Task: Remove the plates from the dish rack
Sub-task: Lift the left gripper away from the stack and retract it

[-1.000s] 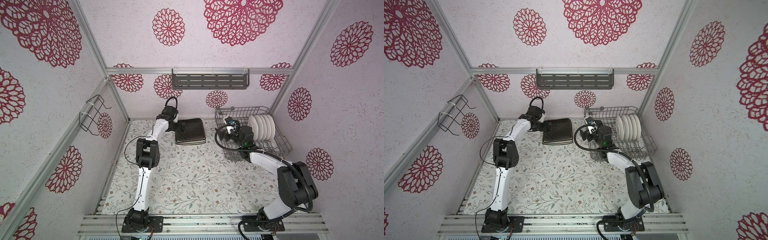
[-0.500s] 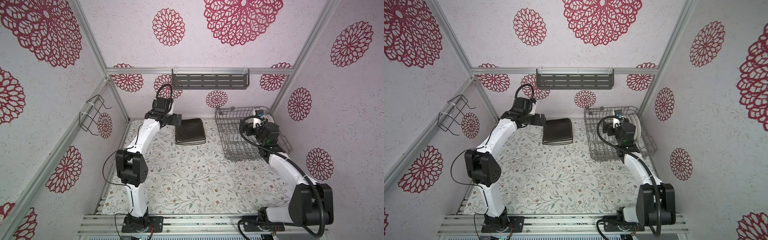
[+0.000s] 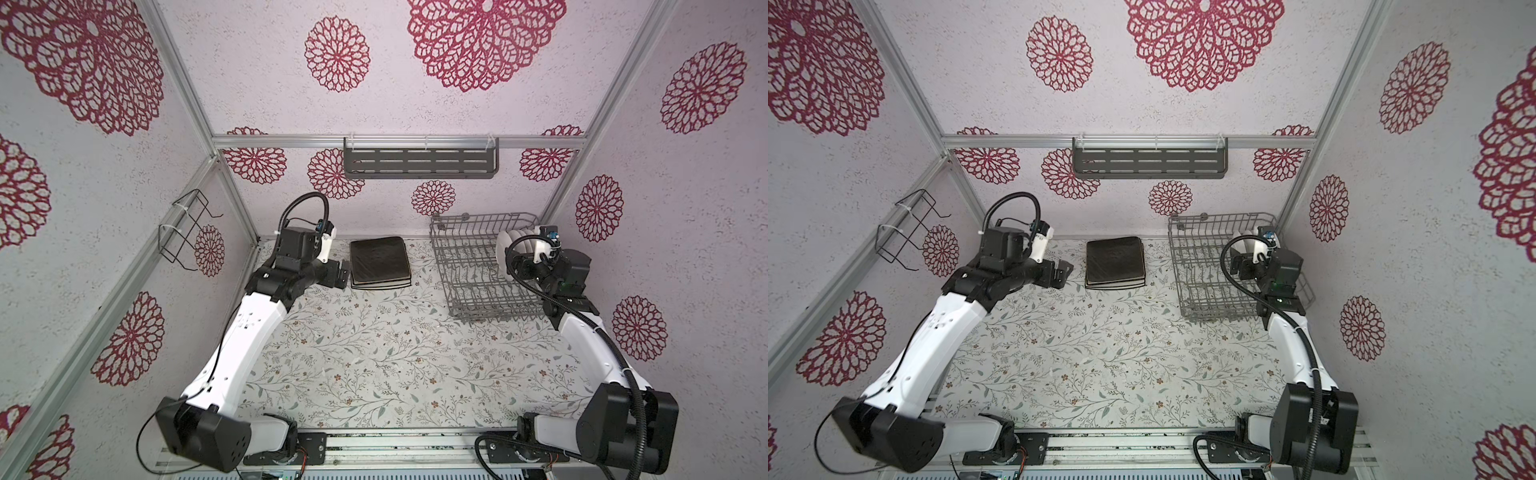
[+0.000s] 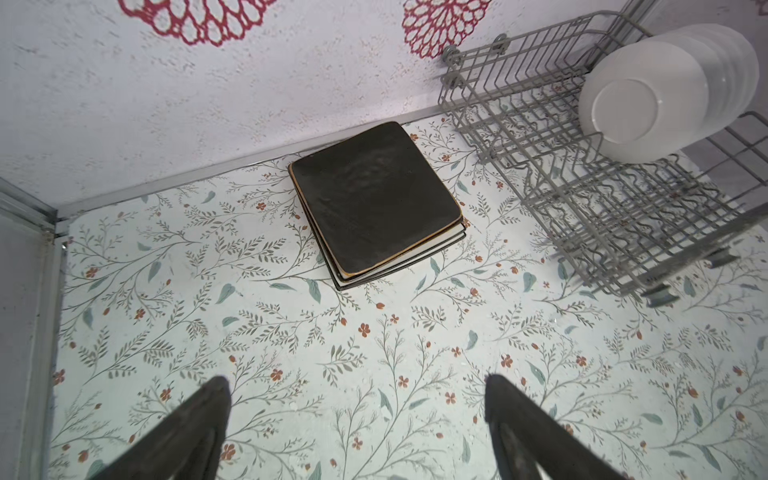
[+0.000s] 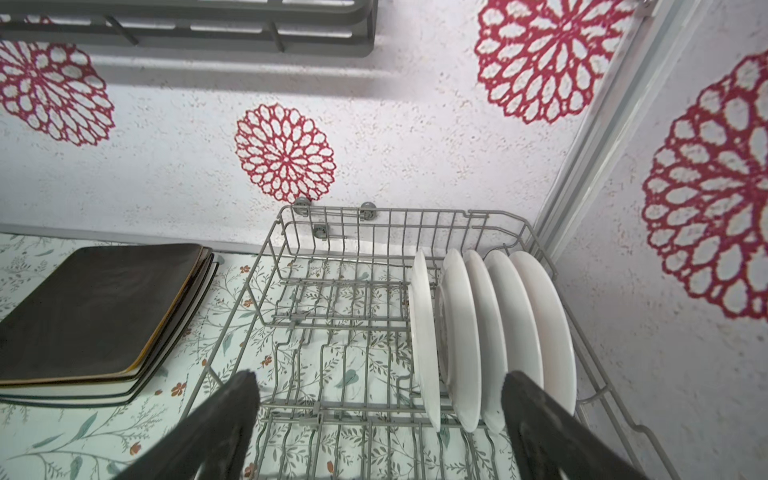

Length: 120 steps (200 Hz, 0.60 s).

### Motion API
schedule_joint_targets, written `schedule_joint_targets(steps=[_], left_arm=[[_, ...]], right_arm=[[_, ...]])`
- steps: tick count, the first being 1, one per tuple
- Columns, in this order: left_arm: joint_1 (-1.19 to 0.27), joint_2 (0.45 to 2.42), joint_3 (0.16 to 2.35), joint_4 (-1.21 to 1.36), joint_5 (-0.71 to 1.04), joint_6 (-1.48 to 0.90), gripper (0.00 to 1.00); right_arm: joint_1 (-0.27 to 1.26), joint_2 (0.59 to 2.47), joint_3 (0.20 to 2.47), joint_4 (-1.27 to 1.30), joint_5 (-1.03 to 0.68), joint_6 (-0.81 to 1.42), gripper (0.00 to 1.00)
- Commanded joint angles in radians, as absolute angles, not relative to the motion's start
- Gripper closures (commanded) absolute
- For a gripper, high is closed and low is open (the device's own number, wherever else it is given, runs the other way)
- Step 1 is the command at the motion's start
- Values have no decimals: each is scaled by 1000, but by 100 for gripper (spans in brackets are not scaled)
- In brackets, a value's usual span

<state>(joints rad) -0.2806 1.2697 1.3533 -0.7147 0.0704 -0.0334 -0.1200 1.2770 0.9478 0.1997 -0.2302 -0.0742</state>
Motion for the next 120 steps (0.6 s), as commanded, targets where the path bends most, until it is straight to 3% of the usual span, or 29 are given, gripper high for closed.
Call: schedule_joint_targets(steps=[1, 79, 120], left_arm=[[-278, 1165, 1256, -672, 109, 9, 3], [-278, 803, 875, -502, 105, -1, 3], [-282, 471, 641, -408, 82, 47, 2]], right_arm=[[-138, 1285, 941, 198, -268, -128, 6], [-173, 1334, 948, 212, -289, -154, 6], [-186, 1361, 942, 241, -319, -151, 6]])
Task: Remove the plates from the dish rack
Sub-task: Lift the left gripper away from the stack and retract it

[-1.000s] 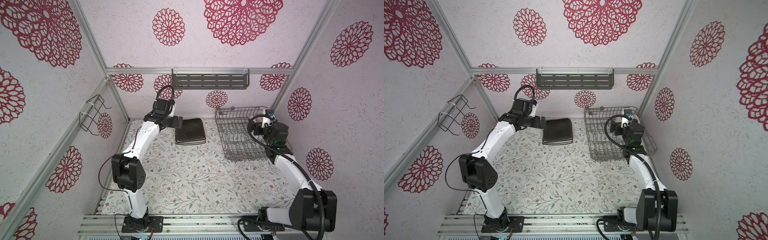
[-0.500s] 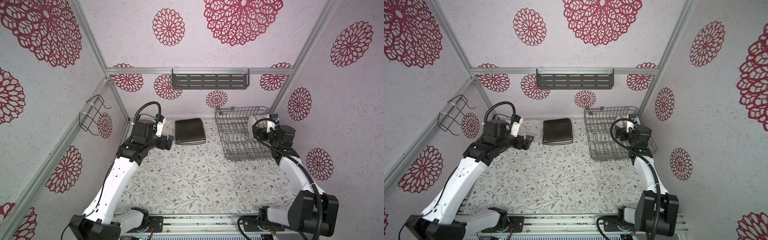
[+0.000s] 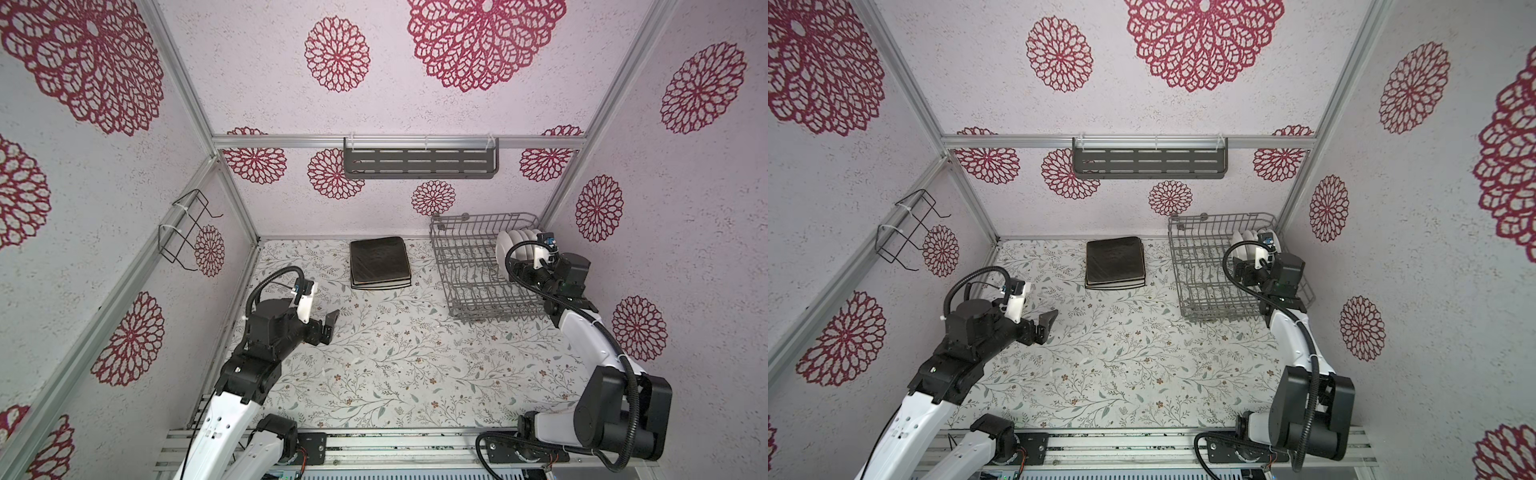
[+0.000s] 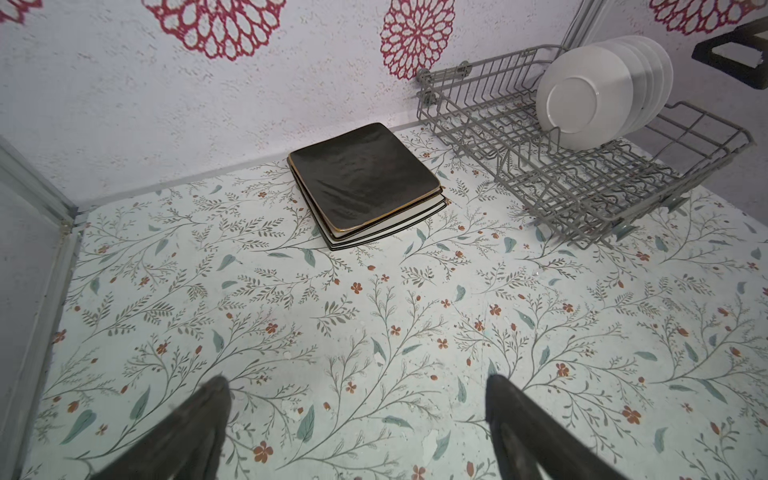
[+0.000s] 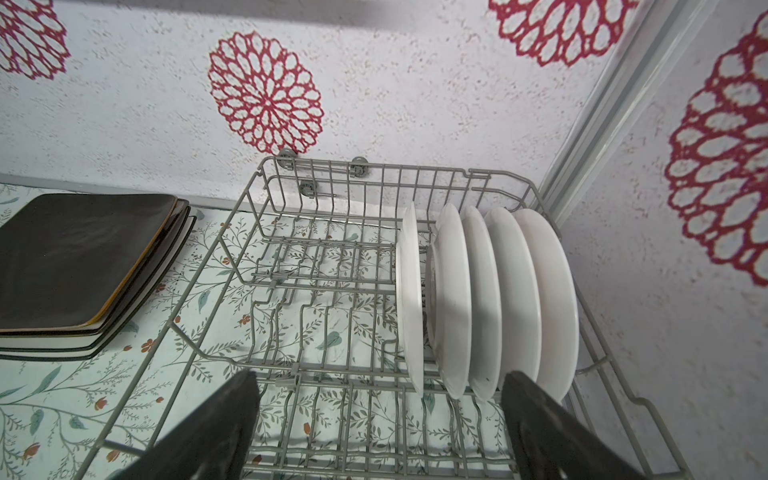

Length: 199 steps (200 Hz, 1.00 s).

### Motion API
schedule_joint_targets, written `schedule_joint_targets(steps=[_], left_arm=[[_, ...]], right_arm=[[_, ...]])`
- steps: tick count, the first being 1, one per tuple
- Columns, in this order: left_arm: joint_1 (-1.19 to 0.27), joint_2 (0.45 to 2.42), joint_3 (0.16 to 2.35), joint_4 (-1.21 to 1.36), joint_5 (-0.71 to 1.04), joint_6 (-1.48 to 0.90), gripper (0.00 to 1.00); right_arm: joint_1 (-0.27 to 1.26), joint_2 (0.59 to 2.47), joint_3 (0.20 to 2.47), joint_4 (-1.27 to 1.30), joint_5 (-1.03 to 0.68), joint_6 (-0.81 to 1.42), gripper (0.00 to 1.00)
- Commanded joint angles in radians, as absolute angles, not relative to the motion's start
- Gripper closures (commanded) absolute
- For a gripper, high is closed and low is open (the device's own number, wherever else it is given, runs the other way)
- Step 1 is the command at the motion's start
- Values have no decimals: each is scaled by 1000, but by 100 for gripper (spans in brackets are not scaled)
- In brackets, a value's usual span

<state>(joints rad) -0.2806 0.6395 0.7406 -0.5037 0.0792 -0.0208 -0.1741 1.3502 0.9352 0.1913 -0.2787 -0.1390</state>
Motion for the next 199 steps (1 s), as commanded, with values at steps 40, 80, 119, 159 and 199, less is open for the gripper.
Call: schedule_joint_targets(steps=[40, 80, 119, 159, 199], left_arm=[[-278, 175, 513, -433, 141, 143, 3], [-268, 207, 545, -505, 277, 159, 3], [-273, 232, 551, -531, 375, 149, 3], [-332, 249, 538, -525, 395, 153, 3], [-352, 264, 534, -517, 401, 155, 3]], right_arm=[[-199, 1426, 1014, 175, -342, -149, 10], [-204, 1479, 1070, 123, -356, -170, 14], [-207, 1543, 1123, 79, -366, -193, 16], [-210, 1627, 1210, 1, -406, -199, 22], [-210, 1676, 1236, -23, -413, -215, 24]])
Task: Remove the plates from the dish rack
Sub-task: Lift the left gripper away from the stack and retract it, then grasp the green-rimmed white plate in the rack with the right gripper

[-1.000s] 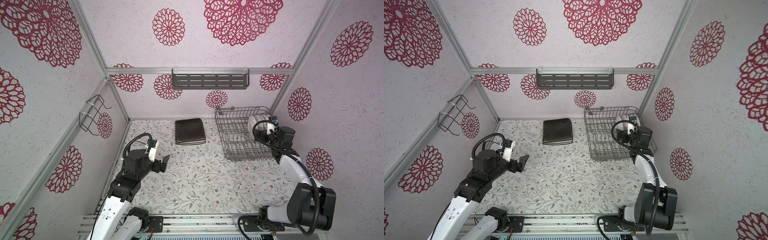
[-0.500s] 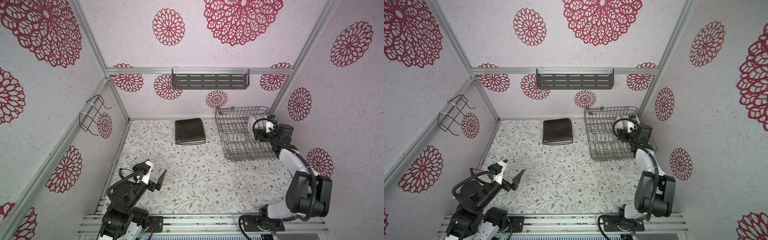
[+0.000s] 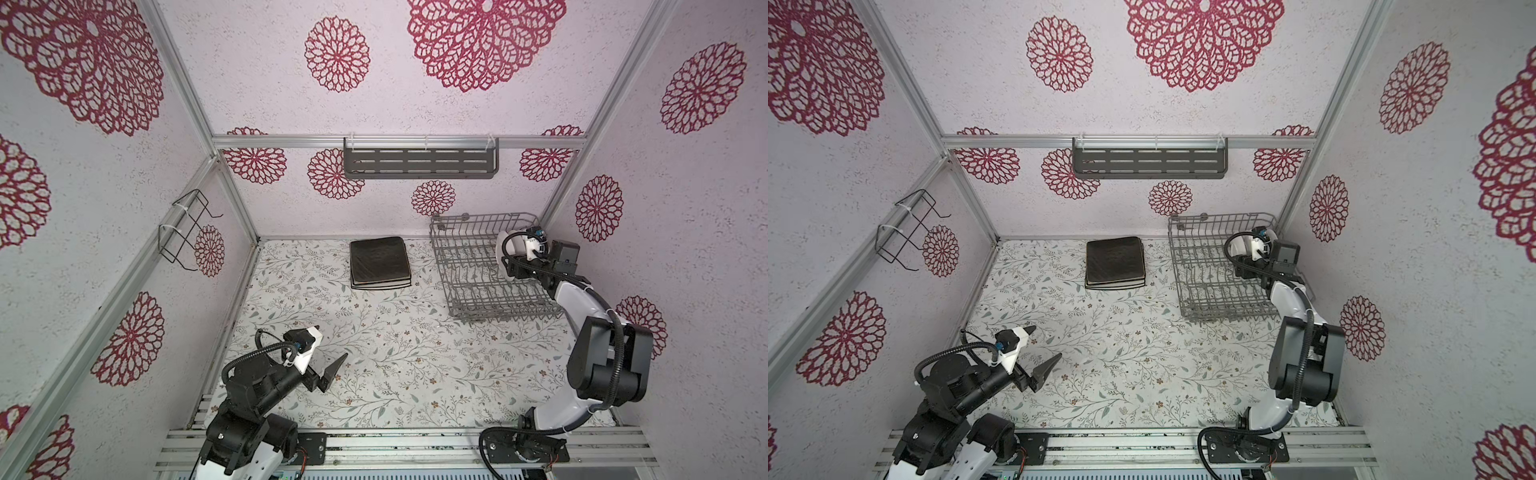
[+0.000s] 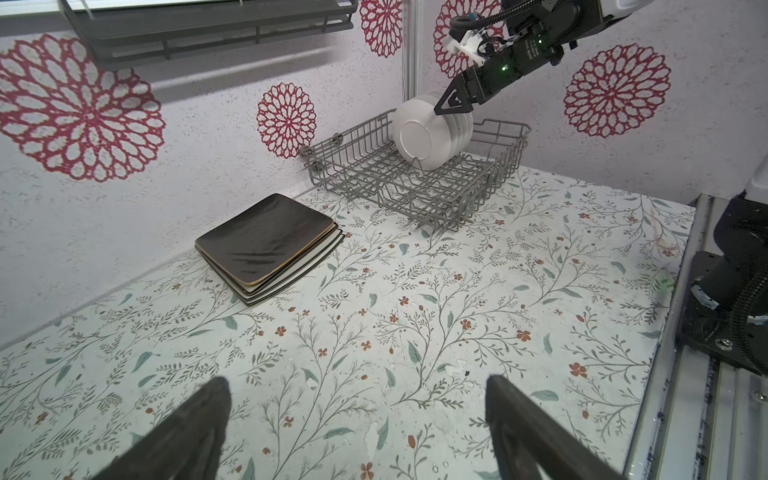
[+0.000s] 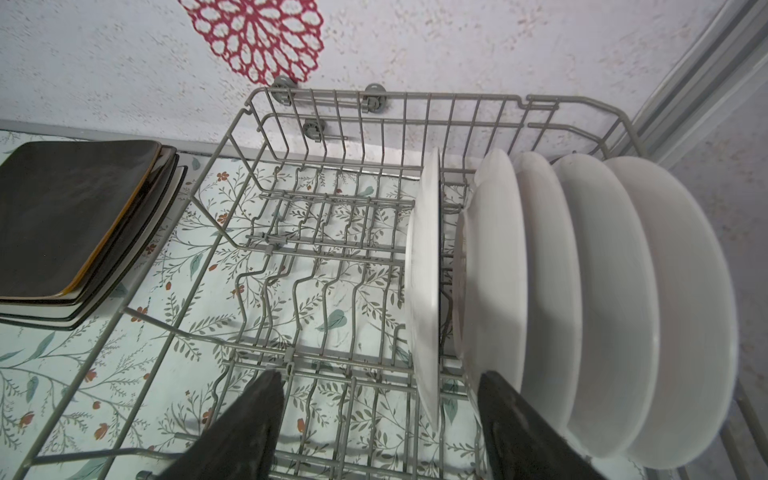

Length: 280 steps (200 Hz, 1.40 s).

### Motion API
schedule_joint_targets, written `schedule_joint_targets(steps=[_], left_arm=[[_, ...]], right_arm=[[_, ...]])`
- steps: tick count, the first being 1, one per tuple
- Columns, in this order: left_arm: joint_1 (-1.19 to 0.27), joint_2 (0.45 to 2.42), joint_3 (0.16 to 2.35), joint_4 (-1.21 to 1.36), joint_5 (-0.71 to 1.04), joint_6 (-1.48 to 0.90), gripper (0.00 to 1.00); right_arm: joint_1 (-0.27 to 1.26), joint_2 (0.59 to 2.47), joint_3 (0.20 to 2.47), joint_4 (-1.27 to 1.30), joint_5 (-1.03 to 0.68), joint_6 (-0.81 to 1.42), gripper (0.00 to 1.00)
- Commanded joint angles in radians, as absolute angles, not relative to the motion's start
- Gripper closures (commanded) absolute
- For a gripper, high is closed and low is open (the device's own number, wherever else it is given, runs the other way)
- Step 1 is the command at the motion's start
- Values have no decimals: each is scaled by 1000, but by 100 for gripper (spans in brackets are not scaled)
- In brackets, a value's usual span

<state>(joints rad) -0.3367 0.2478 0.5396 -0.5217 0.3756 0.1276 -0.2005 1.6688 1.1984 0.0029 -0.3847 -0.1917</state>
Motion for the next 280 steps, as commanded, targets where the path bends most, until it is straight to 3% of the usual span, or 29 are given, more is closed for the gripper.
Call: schedule_joint_targets(steps=[1, 101, 206, 280], left_arm=[[-353, 266, 534, -518, 402, 154, 3], [-370, 311, 522, -503, 414, 166, 3], [-371, 327, 517, -502, 414, 172, 3], [-371, 331, 513, -500, 414, 175, 3]], right_arm=[[-210, 1677, 1237, -23, -413, -216, 25], [-209, 1762, 1274, -29, -406, -226, 40], [-209, 1843, 1326, -3, -399, -216, 66], [-210, 1869, 1355, 0, -387, -218, 74]])
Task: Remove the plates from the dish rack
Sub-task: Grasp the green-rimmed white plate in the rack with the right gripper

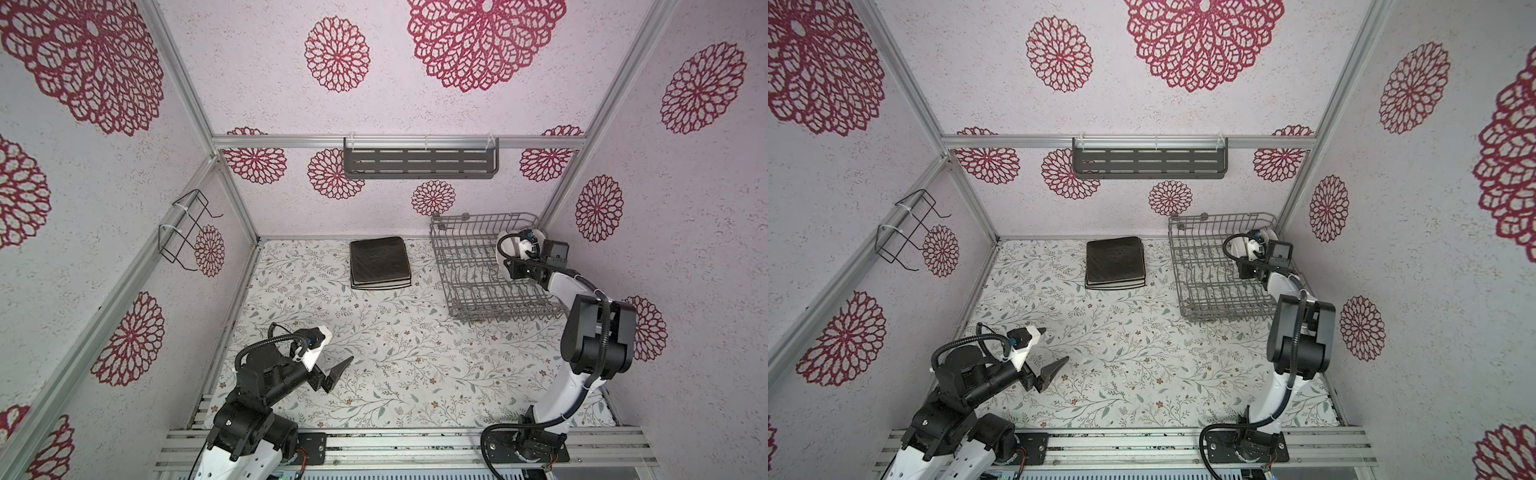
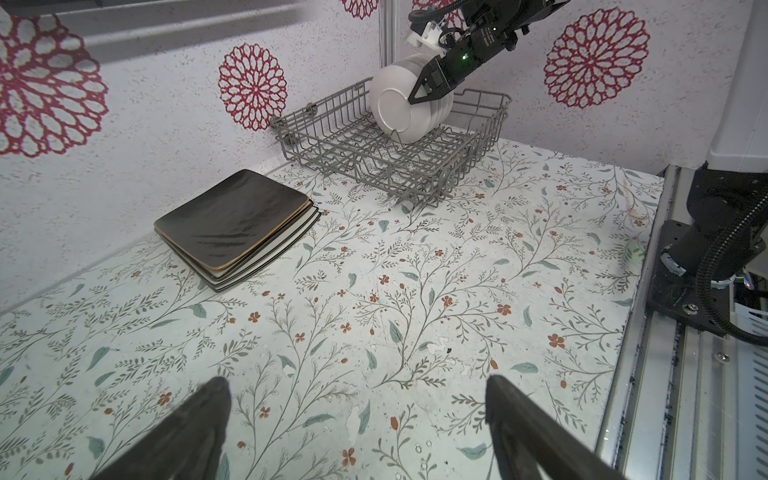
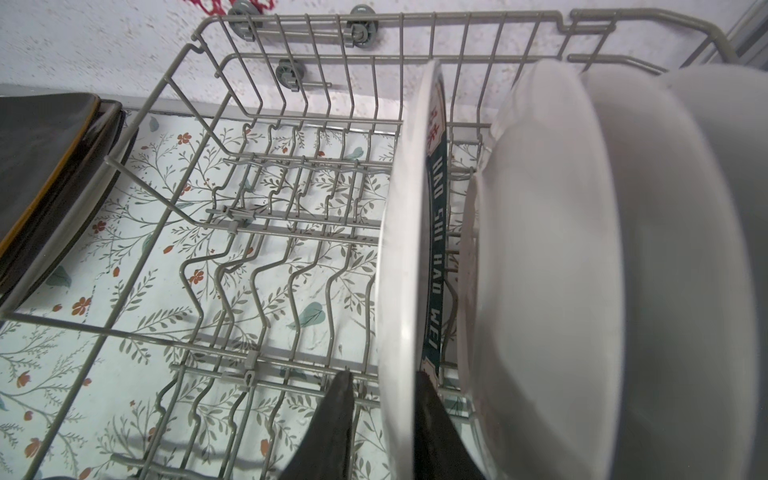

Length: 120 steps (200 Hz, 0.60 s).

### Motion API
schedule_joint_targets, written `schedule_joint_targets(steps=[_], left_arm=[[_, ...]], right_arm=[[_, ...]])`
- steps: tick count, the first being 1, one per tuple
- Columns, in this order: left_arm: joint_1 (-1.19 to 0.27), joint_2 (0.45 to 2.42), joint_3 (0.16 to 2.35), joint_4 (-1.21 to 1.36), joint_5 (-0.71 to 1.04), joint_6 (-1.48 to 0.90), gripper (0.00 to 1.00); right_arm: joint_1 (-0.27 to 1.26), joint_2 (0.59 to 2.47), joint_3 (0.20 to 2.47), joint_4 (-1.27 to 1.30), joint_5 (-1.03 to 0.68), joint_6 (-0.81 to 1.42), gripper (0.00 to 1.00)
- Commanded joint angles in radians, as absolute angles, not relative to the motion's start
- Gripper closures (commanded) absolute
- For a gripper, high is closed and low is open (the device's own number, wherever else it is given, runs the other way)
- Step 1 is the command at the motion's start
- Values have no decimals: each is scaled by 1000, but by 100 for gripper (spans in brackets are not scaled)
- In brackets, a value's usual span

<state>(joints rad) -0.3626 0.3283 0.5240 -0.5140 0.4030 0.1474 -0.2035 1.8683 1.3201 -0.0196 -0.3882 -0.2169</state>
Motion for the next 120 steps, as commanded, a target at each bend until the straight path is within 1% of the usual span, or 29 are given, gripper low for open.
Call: schedule_joint_targets(steps=[1, 38, 120], left_arm=[[-370, 331, 513, -500, 414, 175, 3], [-370, 321, 510, -497, 418, 176, 3], [-370, 292, 501, -494, 426, 182, 3]], right_arm=[[-209, 1870, 1355, 0, -387, -218, 74], [-209, 1862, 1353, -4, -393, -223, 82], [-209, 1830, 1359, -9, -413, -222, 90]])
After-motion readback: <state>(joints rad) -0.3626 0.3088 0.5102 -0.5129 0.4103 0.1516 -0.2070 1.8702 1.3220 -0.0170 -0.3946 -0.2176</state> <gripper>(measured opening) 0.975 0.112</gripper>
